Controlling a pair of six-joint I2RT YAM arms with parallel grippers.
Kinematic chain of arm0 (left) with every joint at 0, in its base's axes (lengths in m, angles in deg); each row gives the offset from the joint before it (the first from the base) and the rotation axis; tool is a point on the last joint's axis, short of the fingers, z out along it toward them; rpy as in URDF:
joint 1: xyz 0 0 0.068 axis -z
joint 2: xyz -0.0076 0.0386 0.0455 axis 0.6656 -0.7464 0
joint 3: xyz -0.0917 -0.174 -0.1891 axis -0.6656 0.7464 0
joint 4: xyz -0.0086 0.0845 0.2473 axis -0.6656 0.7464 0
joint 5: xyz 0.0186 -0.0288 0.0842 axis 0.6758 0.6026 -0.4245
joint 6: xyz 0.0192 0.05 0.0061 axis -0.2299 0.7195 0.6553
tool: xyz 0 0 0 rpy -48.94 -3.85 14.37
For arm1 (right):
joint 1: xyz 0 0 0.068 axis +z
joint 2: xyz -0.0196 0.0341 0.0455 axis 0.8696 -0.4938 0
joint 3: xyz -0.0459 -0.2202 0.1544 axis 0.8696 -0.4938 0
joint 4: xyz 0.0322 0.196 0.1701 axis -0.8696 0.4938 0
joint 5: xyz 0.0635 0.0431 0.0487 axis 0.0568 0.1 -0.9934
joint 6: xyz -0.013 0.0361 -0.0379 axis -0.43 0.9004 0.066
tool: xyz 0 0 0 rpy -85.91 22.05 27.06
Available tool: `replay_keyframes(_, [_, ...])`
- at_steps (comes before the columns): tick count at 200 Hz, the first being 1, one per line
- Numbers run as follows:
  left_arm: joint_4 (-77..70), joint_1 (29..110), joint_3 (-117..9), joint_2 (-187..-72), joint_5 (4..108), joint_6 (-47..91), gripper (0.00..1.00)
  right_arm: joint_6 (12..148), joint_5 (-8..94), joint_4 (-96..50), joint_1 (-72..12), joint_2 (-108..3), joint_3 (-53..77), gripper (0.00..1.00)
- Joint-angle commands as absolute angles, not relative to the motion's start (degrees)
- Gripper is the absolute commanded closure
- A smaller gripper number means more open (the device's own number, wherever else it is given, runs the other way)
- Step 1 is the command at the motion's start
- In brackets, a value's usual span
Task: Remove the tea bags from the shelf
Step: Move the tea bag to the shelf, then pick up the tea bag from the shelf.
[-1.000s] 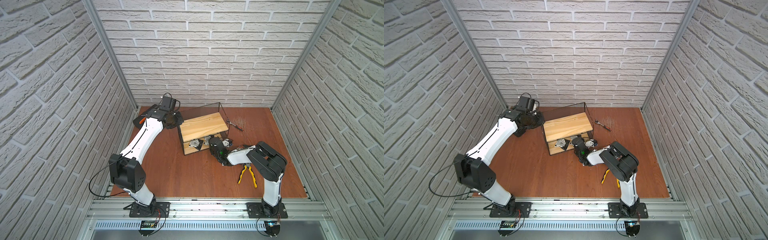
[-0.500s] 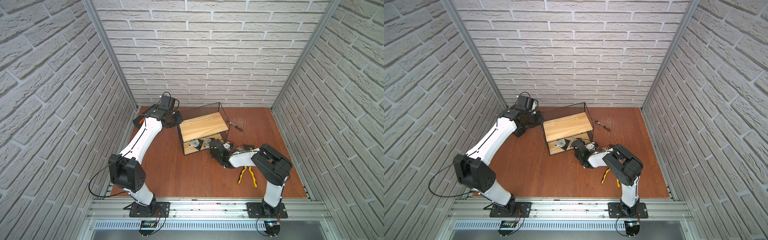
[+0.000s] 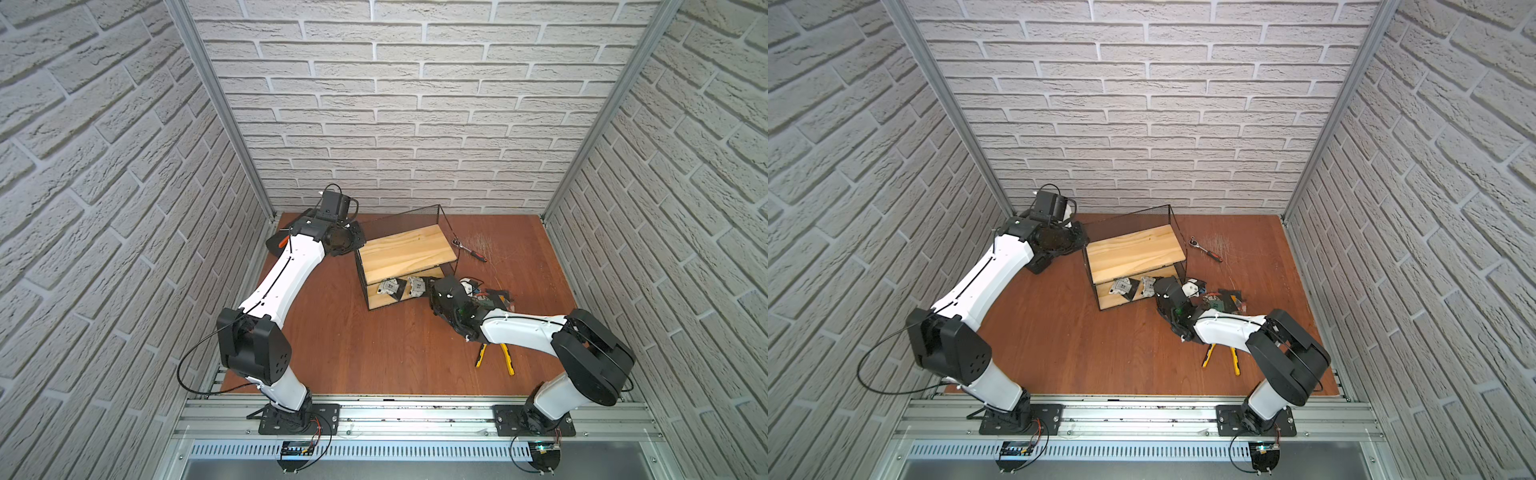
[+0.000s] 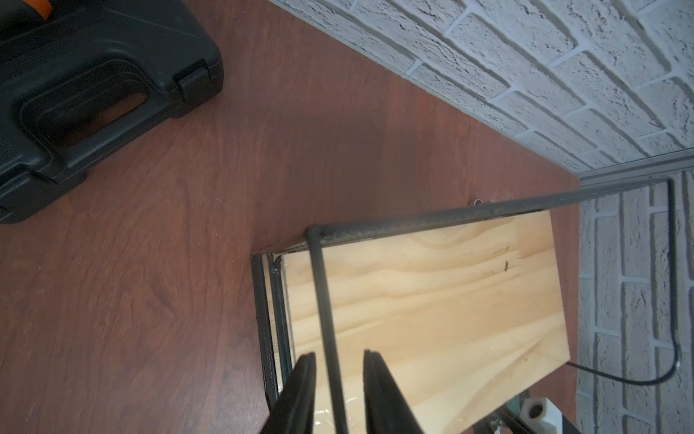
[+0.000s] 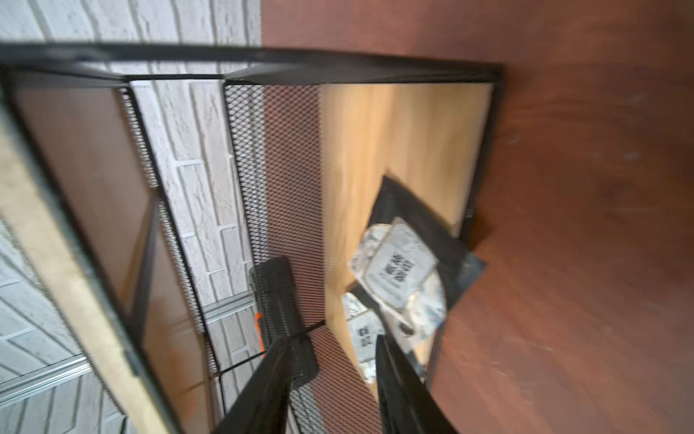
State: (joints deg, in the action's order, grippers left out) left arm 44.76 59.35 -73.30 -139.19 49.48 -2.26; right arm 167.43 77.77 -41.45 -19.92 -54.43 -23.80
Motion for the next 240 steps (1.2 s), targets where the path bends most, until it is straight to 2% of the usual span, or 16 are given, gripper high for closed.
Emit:
replay_keyframes(1, [44.98, 58.88, -74.66, -139.25, 49.25, -0.65, 0.72, 165.3, 76.84, -38.32, -19.63, -55.31, -26.18, 0.52])
replay_keyframes(45, [45.52, 58.77, -74.53, -139.17, 49.16, -0.03, 0.72, 165.14, 75.75, -44.3, -20.19, -63.1, -25.24, 0.46])
replay_keyframes(81, [45.47, 58.79, -74.48, -138.99, 49.26, 0.14, 0.72, 166.01, 75.64, -47.09, -21.18, -68.93, -22.52, 0.48])
replay_keyframes(141, [45.38, 58.2, -74.57, -139.25, 49.69, 0.45, 0.72, 169.81, 78.63, -47.17, -22.08, -72.59, -20.28, 0.69])
replay_keyframes(178, [45.16, 57.99, -74.66, -139.34, 50.09, 0.63, 0.72, 168.62, 78.16, -48.94, -22.09, -71.76, -20.12, 0.97])
replay_keyframes(240, [44.72, 57.98, -74.48, -139.47, 50.66, 0.63, 0.72, 165.9, 79.02, -43.55, -21.14, -60.76, -22.53, 0.98])
